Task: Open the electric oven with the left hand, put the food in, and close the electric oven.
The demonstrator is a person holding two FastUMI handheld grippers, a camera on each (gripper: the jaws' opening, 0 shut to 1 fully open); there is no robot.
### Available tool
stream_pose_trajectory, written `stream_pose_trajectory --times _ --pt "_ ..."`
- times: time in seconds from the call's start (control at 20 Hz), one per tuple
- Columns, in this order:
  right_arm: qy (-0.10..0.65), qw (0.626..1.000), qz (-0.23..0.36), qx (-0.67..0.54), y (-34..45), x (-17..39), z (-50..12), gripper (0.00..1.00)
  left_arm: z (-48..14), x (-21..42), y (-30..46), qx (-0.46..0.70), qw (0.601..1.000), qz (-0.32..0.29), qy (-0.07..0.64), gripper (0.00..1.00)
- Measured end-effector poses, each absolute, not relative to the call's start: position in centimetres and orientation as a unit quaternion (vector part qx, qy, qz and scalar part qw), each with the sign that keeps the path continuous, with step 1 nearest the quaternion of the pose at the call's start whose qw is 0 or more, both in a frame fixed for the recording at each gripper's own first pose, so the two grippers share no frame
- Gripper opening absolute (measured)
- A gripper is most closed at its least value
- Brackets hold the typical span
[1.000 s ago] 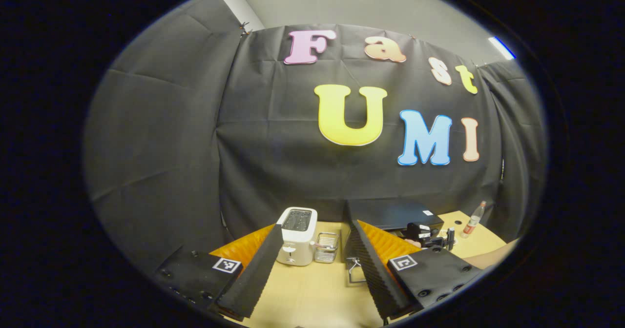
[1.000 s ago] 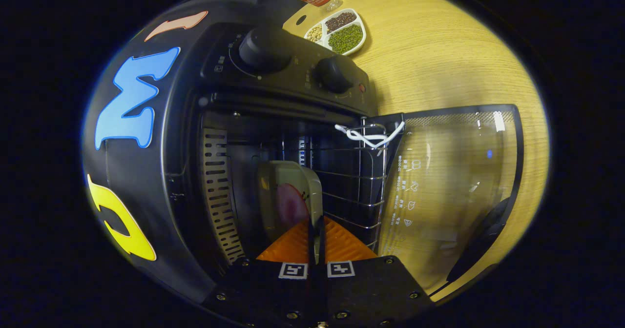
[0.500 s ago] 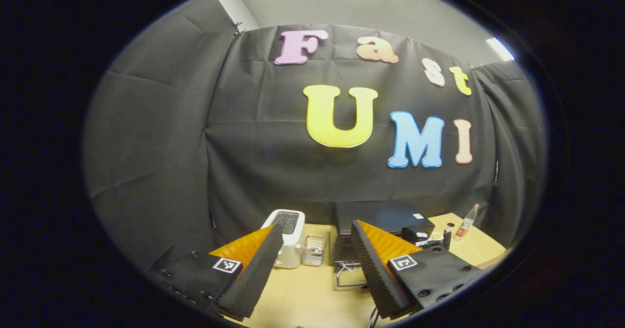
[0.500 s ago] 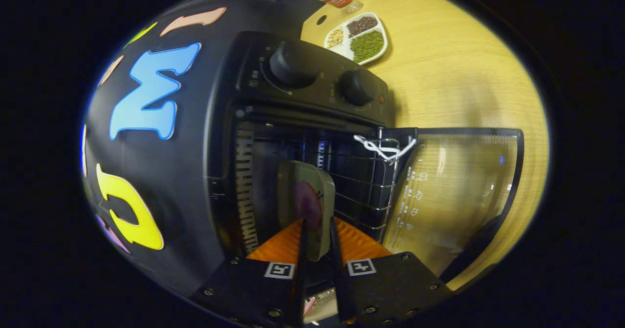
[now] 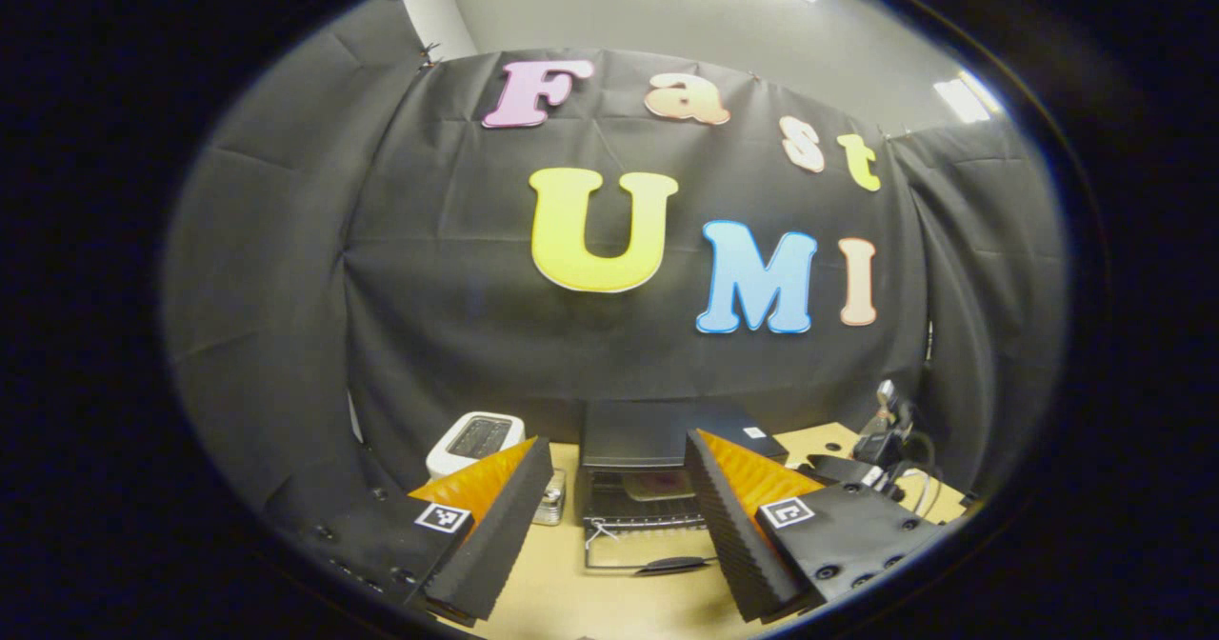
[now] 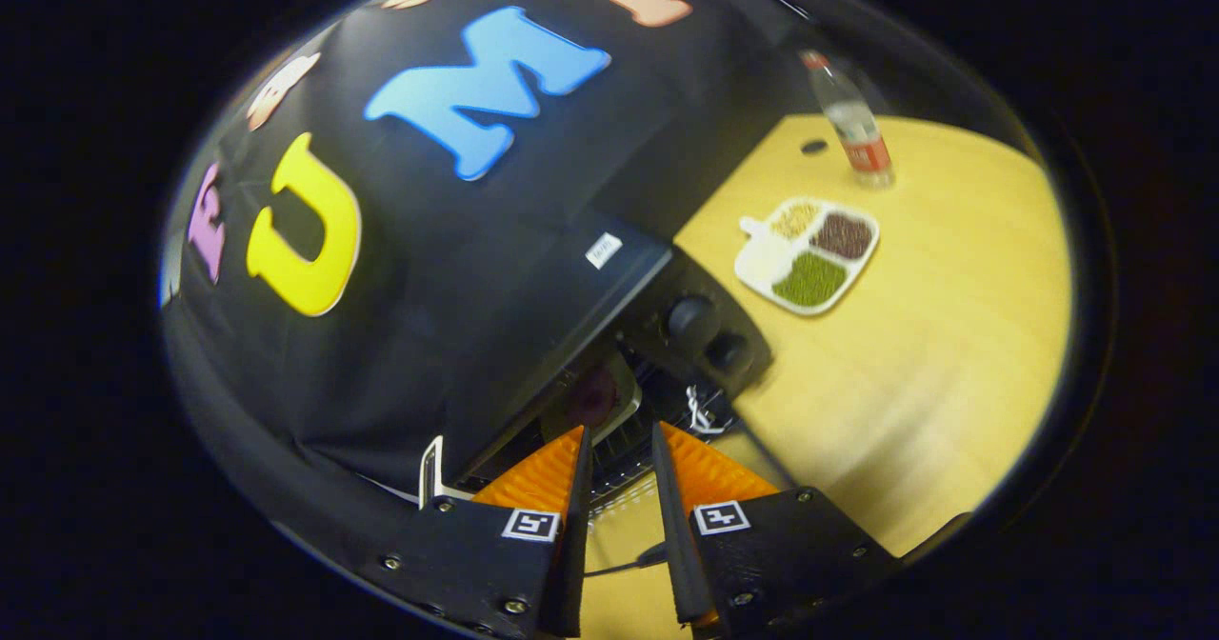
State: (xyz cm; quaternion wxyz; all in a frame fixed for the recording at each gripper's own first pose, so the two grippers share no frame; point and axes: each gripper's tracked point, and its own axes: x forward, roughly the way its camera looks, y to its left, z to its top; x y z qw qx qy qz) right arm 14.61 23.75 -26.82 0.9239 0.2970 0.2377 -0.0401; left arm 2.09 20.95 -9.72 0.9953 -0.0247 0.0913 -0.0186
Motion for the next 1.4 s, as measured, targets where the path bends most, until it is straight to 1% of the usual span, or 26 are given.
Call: stream_pose_trajectory --times 0.1,0.2,0.25,0.4,0.45,0.5,0.55,0.6,0.65,0.7,0.8,0.95,1.05,1.1,1.15,1.2,1.25,1.3,1.35,1.4 --pt "0.195 0.954 -0.017 0.227 21.8 12.8 -22.3 0.37 -9.4 2.2 18.9 -0.029 0.995 -0.037 0.085 0.95" --pt "0.137 0.975 -0.013 0.173 19.5 10.9 -17.4 0.37 -9.3 2.5 16.7 -0.029 0.994 -0.059 0.082 0.91" --pt "0.113 0.982 -0.013 0.150 18.7 9.9 -15.4 0.37 -9.3 2.5 15.8 -0.028 0.994 -0.070 0.081 0.91" --pt "0.059 0.993 -0.021 0.101 16.3 6.6 -10.3 0.37 -8.4 2.7 13.7 -0.030 0.992 -0.098 0.073 0.99" --pt "0.043 0.995 -0.021 0.086 16.0 5.6 -8.9 0.37 -7.9 2.6 13.3 -0.029 0.992 -0.104 0.066 0.91" --pt "0.029 0.997 -0.025 0.063 15.6 4.9 -7.8 0.37 -7.2 2.7 13.0 -0.027 0.992 -0.109 0.056 0.91" --pt "0.016 0.999 -0.018 0.044 15.5 4.5 -7.0 0.38 -6.9 2.7 12.6 -0.026 0.992 -0.112 0.048 0.98" --pt "0.011 1.000 -0.008 0.026 15.8 4.3 -6.6 0.46 -6.9 2.9 12.2 -0.023 0.992 -0.113 0.047 0.95" --pt "0.005 1.000 -0.008 0.013 15.9 4.1 -6.3 0.72 -7.1 3.3 12.0 -0.021 0.993 -0.110 0.049 0.98" --pt "-0.004 1.000 -0.004 0.009 16.1 4.1 -5.8 0.98 -7.2 3.4 11.7 -0.020 0.993 -0.106 0.051 0.98" --pt "-0.020 1.000 0.011 0.001 16.5 4.2 -4.6 1.00 -6.9 4.0 11.1 -0.022 0.994 -0.097 0.050 0.99" --pt "-0.027 0.998 0.047 -0.010 17.0 4.3 -4.2 1.00 -7.8 4.4 10.2 -0.019 0.994 -0.080 0.066 0.98" --pt "-0.024 0.998 0.057 -0.005 16.8 4.6 -4.2 1.00 -8.7 4.7 9.2 -0.015 0.994 -0.077 0.077 0.98" --pt "-0.019 0.998 0.064 0.000 16.7 4.9 -4.5 0.95 -9.4 4.9 9.0 -0.012 0.993 -0.071 0.089 0.95" --pt "-0.015 0.998 0.068 0.005 16.3 5.5 -4.6 1.00 -10.7 5.2 8.4 -0.012 0.992 -0.070 0.106 0.95" --pt "-0.008 0.997 0.070 0.010 15.8 6.0 -5.0 1.00 -11.5 5.3 7.9 -0.012 0.990 -0.070 0.120 0.95" --pt "0.001 0.997 0.072 0.016 15.4 6.4 -5.4 1.00 -12.7 5.5 7.6 -0.011 0.988 -0.069 0.137 0.99" --pt "0.006 0.997 0.074 0.022 15.0 6.7 -5.7 0.95 -13.7 5.7 7.4 -0.007 0.986 -0.068 0.152 0.95" --pt "0.008 0.997 0.073 0.027 14.4 6.8 -5.5 1.00 -14.8 5.8 7.3 -0.004 0.984 -0.066 0.166 0.95" --pt "0.010 0.997 0.068 0.030 13.7 7.1 -5.6 0.95 -15.8 6.0 7.2 -0.003 0.982 -0.064 0.179 0.95"
